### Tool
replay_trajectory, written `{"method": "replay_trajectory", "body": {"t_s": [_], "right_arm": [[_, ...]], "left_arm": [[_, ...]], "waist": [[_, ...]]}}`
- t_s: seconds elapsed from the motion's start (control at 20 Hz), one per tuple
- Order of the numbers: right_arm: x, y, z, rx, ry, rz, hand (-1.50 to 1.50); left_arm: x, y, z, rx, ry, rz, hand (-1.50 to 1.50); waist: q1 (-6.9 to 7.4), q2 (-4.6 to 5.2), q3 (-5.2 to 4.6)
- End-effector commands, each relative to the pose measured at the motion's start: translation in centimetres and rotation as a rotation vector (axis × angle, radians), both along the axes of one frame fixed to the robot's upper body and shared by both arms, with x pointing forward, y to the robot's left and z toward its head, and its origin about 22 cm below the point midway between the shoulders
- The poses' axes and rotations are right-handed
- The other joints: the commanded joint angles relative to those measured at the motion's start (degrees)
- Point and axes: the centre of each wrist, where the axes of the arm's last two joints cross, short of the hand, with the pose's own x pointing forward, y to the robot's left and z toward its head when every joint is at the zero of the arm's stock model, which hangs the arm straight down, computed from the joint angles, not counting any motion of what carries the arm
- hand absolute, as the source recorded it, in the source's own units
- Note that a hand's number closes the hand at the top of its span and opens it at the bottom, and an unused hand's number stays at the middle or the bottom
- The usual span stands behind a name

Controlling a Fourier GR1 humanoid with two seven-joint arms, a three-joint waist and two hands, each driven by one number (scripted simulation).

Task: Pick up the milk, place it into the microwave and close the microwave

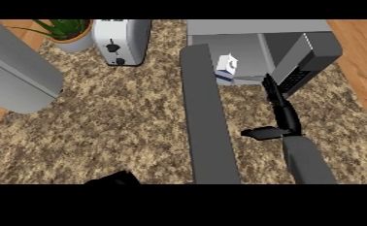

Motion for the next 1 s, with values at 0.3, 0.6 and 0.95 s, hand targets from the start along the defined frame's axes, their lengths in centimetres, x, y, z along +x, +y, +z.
{"method": "replay_trajectory", "body": {"t_s": [0.3,0.6,0.95], "right_arm": [[-7.7,-4.8,1.0,0.003,-0.038,-0.057,-1.50],[-11.2,-8.3,2.8,-0.050,-0.057,-0.090,-1.50],[-13.7,-9.4,5.0,-0.044,-0.099,-0.124,-1.50]], "left_arm": [[5.6,-3.6,-0.6,0.142,0.036,-0.083,1.50],[10.2,-6.1,-1.6,0.288,0.098,-0.290,1.50],[11.3,-12.3,-7.0,0.410,0.126,-0.404,1.50]], "waist": [[-0.50,0.24,-0.06],[-0.82,0.71,0.00],[-0.50,0.90,-0.01]]}}
